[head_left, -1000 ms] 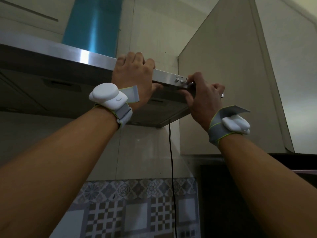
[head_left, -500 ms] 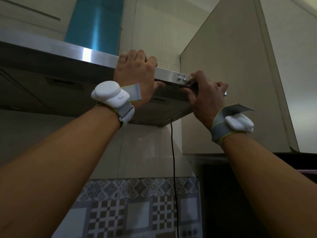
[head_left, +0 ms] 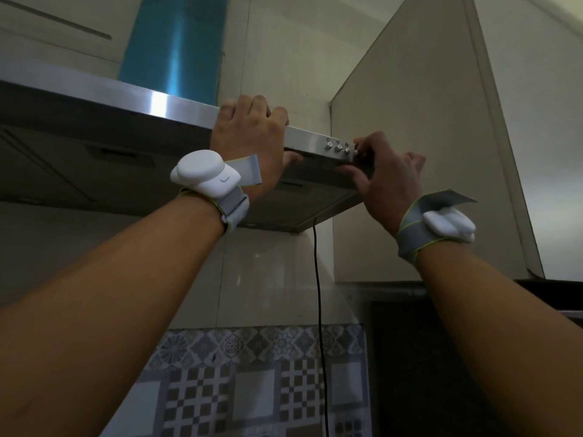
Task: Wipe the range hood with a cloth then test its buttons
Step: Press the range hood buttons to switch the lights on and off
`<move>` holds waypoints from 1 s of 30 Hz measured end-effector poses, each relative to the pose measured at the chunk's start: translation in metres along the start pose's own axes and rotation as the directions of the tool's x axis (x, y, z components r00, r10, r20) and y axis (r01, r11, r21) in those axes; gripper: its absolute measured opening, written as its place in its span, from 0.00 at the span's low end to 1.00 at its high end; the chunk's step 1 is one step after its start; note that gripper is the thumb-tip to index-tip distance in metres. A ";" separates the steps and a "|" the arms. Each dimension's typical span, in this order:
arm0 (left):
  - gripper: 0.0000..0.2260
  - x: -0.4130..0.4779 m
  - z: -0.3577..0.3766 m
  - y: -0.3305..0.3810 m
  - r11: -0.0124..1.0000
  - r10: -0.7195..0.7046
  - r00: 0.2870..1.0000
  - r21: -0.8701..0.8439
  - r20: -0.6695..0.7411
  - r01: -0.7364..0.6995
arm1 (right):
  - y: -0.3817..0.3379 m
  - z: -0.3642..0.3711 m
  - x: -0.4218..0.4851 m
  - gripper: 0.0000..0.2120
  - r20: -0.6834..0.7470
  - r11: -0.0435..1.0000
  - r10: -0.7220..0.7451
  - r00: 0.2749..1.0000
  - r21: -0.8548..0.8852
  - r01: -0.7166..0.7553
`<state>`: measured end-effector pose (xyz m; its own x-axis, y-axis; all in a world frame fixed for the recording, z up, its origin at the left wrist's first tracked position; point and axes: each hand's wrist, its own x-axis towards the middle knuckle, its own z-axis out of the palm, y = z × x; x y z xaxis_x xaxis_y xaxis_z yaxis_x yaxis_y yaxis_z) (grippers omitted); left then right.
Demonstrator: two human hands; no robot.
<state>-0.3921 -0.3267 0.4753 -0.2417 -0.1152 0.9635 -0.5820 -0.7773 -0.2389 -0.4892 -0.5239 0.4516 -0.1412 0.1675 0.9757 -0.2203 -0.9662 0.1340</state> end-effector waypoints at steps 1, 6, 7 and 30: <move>0.27 -0.001 0.000 0.000 1.000 0.001 1.000 -0.001 -0.001 -0.001 | -0.001 0.001 -0.002 0.15 -0.009 1.000 0.002 1.000 0.001 -0.002; 0.28 0.000 0.001 -0.001 1.000 -0.001 1.000 -0.011 0.005 0.001 | -0.003 0.003 -0.002 0.15 -0.017 1.000 -0.004 1.000 0.000 0.004; 0.28 0.000 0.001 -0.001 1.000 -0.002 1.000 -0.011 0.005 0.003 | -0.003 0.003 -0.002 0.15 -0.017 1.000 -0.007 1.000 0.000 0.007; 0.28 -0.001 0.004 -0.001 1.000 0.001 1.000 0.000 -0.024 -0.001 | -0.008 0.008 -0.004 0.16 -0.051 0.998 0.052 0.997 0.033 -0.050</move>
<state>-0.3877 -0.3283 0.4754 -0.2609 -0.1007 0.9601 -0.5821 -0.7770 -0.2397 -0.4796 -0.5181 0.4483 -0.2017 0.1268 0.9712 -0.1809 -0.9794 0.0903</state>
